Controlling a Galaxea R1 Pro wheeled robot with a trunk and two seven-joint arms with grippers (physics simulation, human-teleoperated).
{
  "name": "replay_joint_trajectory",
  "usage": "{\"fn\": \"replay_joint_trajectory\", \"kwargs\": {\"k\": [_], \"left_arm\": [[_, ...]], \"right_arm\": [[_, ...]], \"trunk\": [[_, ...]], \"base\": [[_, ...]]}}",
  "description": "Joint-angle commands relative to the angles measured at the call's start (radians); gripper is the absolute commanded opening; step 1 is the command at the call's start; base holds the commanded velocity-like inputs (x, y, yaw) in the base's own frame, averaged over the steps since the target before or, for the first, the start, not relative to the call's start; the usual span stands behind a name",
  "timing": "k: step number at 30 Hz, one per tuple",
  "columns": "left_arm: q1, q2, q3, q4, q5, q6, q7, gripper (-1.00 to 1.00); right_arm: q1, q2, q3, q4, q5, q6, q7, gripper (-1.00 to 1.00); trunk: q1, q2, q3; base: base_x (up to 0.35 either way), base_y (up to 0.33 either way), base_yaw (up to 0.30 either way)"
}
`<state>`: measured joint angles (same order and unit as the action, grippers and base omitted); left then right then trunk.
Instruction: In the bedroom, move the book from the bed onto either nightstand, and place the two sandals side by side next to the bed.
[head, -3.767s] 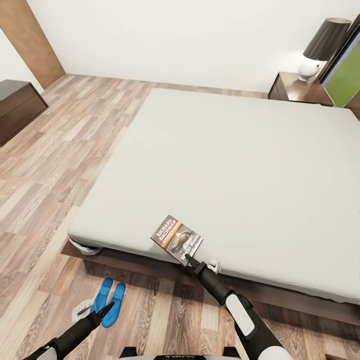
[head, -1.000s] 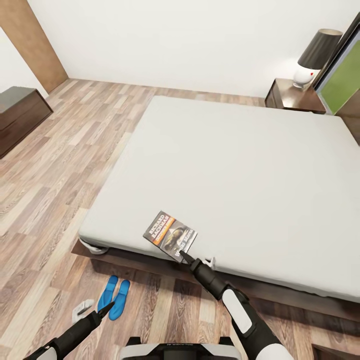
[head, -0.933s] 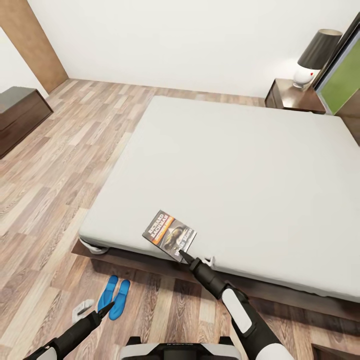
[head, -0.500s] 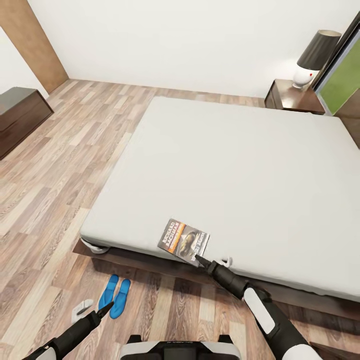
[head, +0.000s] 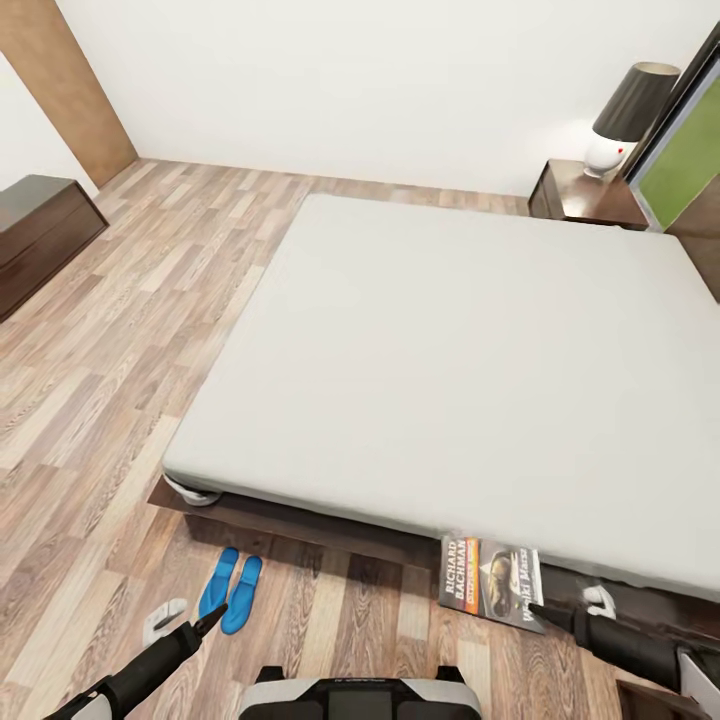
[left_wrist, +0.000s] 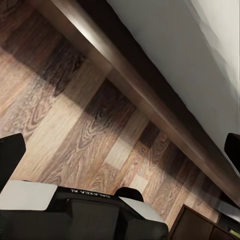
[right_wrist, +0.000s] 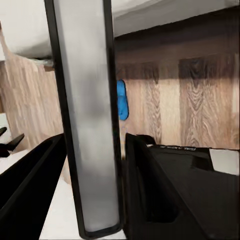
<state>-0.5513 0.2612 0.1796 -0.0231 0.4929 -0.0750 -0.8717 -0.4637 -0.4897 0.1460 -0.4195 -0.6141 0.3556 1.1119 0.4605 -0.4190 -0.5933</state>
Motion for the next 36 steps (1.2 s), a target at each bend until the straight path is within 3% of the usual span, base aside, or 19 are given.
{"fn": "replay_joint_trajectory", "kwargs": {"k": [1, 3, 6, 11, 17, 36], "left_arm": [[-0.001, 0.000, 0.007, 0.002, -0.010, -0.008, -0.002, 1.00], [-0.001, 0.000, 0.006, 0.002, -0.010, -0.008, -0.003, 1.00], [-0.001, -0.001, 0.004, 0.002, -0.011, -0.008, -0.002, 1.00], [-0.001, -0.003, 0.003, 0.002, -0.011, -0.008, -0.001, 1.00], [-0.001, -0.003, 0.002, 0.002, -0.011, -0.008, -0.001, 1.00], [-0.001, -0.003, 0.003, 0.002, -0.011, -0.008, -0.001, 1.00]], "right_arm": [[-0.001, -0.002, 0.007, 0.045, -0.014, 0.010, 0.007, -1.00], [-0.001, -0.002, 0.007, 0.072, 0.004, 0.008, 0.010, -1.00], [-0.001, -0.003, 0.006, 0.088, 0.063, 0.006, 0.011, -1.00], [-0.001, -0.002, 0.006, 0.096, 0.104, -0.010, 0.009, -1.00], [-0.001, -0.003, 0.006, 0.099, 0.109, -0.087, 0.009, -1.00], [-0.001, -0.003, 0.005, 0.099, 0.109, -0.095, 0.011, -1.00]], "trunk": [[-0.003, 0.006, 0.002], [-0.011, 0.019, 0.008], [-0.011, 0.019, 0.008], [-0.011, 0.019, 0.008], [-0.011, 0.019, 0.008], [-0.011, 0.019, 0.008]], "base": [[0.000, 0.000, 0.000], [0.000, 0.000, 0.000], [0.000, 0.000, 0.000], [0.000, 0.000, 0.000], [0.000, 0.000, 0.000], [0.000, 0.000, 0.000]]}}
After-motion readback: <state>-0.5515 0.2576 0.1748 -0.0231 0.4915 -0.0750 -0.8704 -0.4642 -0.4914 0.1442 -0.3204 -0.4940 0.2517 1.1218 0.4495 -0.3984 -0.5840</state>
